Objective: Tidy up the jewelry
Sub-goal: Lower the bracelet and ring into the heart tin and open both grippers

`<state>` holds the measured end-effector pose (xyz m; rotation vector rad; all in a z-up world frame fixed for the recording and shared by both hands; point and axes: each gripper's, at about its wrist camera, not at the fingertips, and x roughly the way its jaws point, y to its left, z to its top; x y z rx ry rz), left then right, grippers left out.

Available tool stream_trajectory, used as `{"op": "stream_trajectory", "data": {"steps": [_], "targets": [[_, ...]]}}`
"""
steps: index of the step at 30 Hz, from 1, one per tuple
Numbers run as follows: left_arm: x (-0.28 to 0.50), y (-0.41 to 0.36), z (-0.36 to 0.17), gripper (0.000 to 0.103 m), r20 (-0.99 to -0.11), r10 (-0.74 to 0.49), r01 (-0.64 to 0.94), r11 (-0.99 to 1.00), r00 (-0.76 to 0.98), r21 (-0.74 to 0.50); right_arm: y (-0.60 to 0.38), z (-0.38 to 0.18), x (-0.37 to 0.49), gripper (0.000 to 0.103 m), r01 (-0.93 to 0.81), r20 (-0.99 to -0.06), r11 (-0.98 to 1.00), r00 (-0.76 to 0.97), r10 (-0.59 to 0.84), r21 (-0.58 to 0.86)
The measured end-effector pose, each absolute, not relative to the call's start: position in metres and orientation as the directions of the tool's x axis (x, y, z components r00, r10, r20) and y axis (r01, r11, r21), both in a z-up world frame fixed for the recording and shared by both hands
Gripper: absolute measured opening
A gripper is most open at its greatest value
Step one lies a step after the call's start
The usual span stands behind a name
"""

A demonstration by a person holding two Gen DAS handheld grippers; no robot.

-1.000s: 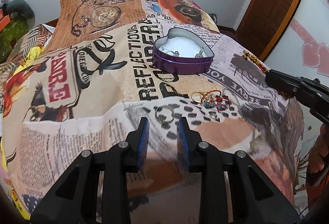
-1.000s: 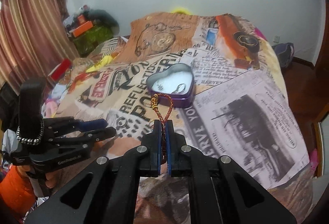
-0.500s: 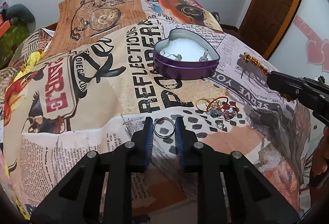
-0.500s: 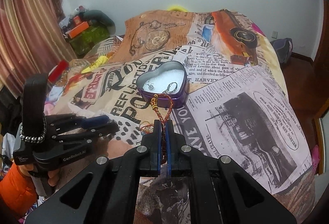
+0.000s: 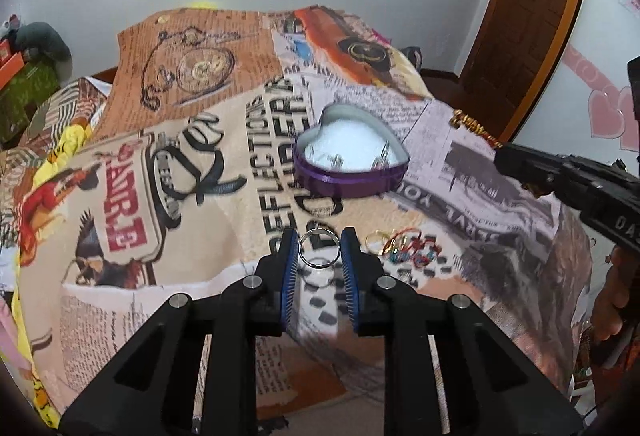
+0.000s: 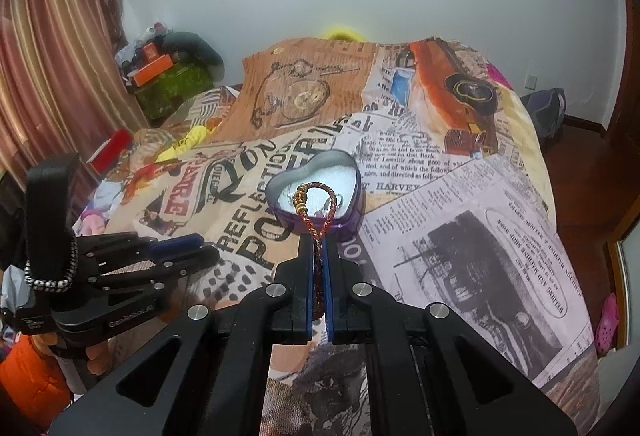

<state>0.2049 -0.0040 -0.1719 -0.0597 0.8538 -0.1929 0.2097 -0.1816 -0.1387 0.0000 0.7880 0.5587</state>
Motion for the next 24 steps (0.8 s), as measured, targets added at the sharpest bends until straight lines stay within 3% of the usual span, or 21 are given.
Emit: {"op": "stream_trajectory", "data": {"steps": [24], "targets": [[0.248, -0.018, -0.140, 0.021, -0.664, -0.221, 0.196, 0.974, 0.714, -0.113, -0.170, -0.130, 0.247, 0.004, -0.489, -0.634, 0.851, 0.600, 0.489, 0.193]]}}
